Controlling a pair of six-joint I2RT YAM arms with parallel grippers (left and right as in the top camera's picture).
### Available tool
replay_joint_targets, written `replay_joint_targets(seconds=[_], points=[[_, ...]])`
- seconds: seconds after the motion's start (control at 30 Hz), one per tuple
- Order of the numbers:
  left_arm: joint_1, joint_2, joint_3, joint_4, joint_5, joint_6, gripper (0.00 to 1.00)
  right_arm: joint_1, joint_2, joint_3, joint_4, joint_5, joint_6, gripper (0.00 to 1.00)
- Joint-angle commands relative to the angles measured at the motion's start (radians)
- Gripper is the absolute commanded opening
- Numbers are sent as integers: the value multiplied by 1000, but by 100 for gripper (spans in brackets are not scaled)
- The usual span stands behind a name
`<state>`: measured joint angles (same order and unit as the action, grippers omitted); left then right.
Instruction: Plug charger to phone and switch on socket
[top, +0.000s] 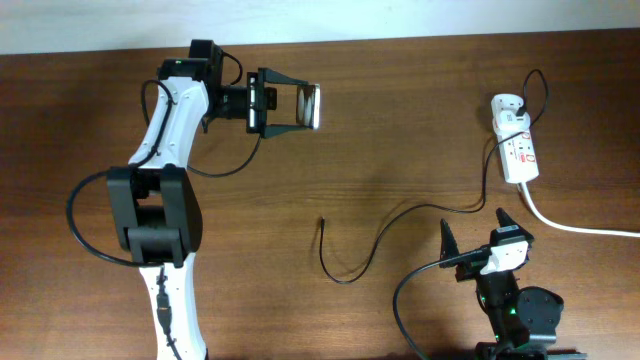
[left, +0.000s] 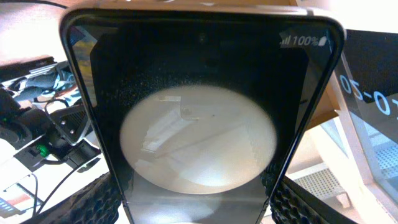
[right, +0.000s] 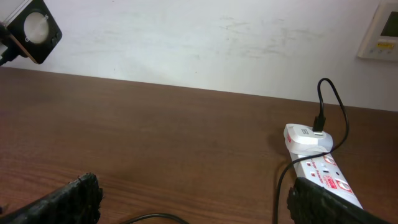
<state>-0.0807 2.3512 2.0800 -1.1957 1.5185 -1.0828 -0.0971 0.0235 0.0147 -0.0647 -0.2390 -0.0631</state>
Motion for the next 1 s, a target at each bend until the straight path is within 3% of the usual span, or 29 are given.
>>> replay_joint_targets(seconds=[0.0, 0.97], points=[[10, 8, 29, -2, 56, -31, 0, 6, -5, 0, -14, 8, 5, 99], [25, 8, 29, -1, 56, -22, 0, 6, -5, 0, -13, 8, 5, 99]])
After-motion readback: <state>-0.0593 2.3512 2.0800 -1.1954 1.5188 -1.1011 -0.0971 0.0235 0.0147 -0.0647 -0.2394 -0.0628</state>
